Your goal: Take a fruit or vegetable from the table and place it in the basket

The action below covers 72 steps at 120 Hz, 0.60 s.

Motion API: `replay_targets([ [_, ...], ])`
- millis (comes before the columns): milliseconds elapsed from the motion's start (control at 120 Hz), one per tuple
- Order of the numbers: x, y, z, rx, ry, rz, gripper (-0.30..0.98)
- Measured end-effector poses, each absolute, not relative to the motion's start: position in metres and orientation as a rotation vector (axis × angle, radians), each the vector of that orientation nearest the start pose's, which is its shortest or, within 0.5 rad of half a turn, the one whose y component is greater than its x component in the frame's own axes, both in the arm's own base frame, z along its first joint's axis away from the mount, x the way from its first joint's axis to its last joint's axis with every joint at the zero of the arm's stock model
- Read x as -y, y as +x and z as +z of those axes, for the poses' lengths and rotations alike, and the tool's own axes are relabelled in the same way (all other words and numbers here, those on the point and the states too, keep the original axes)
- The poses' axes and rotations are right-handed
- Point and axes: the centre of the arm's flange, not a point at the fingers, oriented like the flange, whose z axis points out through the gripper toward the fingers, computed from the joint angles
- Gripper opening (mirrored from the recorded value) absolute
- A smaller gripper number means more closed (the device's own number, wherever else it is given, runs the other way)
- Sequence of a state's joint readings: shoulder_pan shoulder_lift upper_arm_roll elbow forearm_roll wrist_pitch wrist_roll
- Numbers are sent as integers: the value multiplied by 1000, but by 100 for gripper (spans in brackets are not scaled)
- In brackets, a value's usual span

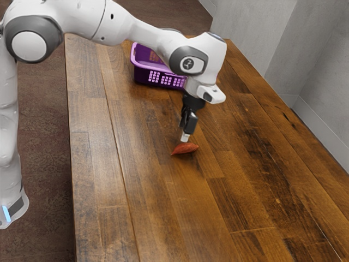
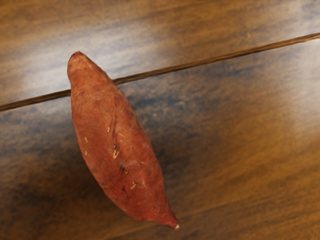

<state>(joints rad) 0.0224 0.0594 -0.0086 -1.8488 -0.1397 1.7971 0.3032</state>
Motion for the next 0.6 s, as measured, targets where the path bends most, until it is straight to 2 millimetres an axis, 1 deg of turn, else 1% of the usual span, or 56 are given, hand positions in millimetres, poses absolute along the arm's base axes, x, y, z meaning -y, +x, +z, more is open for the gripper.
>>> replay_targets([
  [92,21,569,471,-476,-3269,155,69],
  [150,24,570,468,-499,-3268,158,69],
  [208,19,569,471,-500,-3270,151,69],
  [267,11,565,477,-491,-3273,136,69],
  [317,3,563,478,-480,-3275,134,69],
  [350,-3,563,475,-471,-3278,140,69],
  [433,-12,567,463,-459,-3284,170,69],
  [508,-11,571,451,-474,-3285,199,69],
  [600,-3,573,445,-510,-3282,212,69],
])
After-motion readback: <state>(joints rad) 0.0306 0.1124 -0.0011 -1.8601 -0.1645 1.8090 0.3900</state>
